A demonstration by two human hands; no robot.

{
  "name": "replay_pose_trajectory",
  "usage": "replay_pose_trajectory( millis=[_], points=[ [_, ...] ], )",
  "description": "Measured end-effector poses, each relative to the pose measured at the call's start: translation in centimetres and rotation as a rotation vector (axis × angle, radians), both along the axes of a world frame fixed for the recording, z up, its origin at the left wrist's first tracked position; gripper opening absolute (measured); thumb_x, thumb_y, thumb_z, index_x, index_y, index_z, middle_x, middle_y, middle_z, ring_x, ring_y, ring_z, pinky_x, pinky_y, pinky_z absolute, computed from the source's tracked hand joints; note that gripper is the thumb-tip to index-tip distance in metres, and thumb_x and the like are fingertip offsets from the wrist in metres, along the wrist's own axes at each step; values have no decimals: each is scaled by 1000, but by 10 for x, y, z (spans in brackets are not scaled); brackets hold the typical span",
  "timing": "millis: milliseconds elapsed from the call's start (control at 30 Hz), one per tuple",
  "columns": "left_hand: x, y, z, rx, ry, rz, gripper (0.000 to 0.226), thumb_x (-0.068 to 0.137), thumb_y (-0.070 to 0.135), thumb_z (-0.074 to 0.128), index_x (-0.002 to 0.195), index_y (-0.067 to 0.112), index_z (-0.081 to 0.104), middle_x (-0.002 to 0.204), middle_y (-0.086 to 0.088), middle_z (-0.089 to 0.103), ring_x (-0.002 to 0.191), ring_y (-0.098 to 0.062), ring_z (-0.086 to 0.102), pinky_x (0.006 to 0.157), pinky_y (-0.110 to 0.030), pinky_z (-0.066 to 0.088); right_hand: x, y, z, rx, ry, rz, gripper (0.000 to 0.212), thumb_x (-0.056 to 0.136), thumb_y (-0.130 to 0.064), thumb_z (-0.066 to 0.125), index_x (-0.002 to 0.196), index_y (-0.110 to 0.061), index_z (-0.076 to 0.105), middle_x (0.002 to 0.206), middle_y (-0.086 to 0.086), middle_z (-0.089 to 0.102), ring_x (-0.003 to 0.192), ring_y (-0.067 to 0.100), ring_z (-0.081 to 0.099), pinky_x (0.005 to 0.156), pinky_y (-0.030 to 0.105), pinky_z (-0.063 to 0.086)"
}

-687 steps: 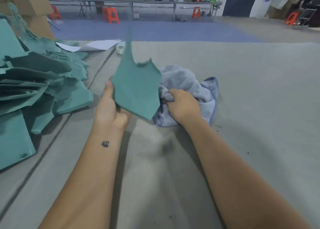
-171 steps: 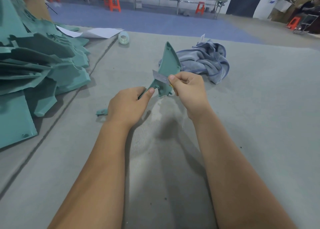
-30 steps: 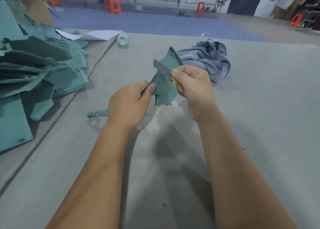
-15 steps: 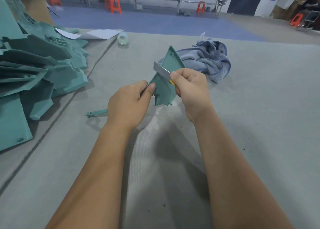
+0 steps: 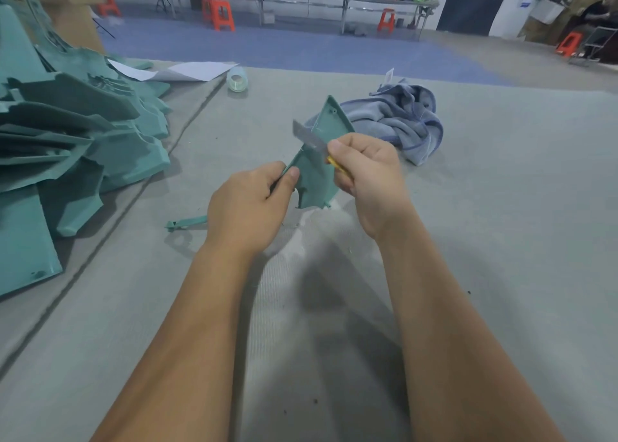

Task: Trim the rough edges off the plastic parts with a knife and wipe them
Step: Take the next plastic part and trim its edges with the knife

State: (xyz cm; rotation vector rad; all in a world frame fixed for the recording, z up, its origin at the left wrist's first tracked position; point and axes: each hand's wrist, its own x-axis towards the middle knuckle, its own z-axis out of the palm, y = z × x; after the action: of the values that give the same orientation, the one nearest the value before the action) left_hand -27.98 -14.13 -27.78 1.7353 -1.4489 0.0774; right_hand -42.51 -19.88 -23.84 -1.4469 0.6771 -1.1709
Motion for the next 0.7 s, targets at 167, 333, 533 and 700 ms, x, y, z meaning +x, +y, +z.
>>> replay_pose_trajectory(
  millis=[167,333,533,700],
  points=[
    [0,0,-1,-3,5,-1,42,95,48,40,66,18,43,50,2,43,53,-13,46,47,-30,29,6,4,-5,-44,135,35,32,95,-4,52,64,-10,52,45,-11,37,44,5,28,45,16,25],
    [1,-1,-1,3,7,2,44,95,48,39,66,16,43,51,1,43,55,-16,46,49,-31,30,6,0,-13,-42,120,0,31,96,-6,52,65,-10,53,47,-10,36,45,5,27,47,18,25],
    [0,1,0,-2,14,2,45,92,50,36,59,20,34,50,1,41,53,-16,44,47,-30,25,7,-6,-10,-20,7,-90,32,98,-4,50,68,-13,57,44,-16,44,43,-1,33,48,14,30],
    [0,2,-2,-4,24,-13,41,93,49,38,59,27,39,49,2,41,51,-12,43,47,-30,22,1,-7,-5,-32,-20,-66,32,99,-2,47,70,-10,56,46,-17,45,42,-1,35,47,11,31]
  ],
)
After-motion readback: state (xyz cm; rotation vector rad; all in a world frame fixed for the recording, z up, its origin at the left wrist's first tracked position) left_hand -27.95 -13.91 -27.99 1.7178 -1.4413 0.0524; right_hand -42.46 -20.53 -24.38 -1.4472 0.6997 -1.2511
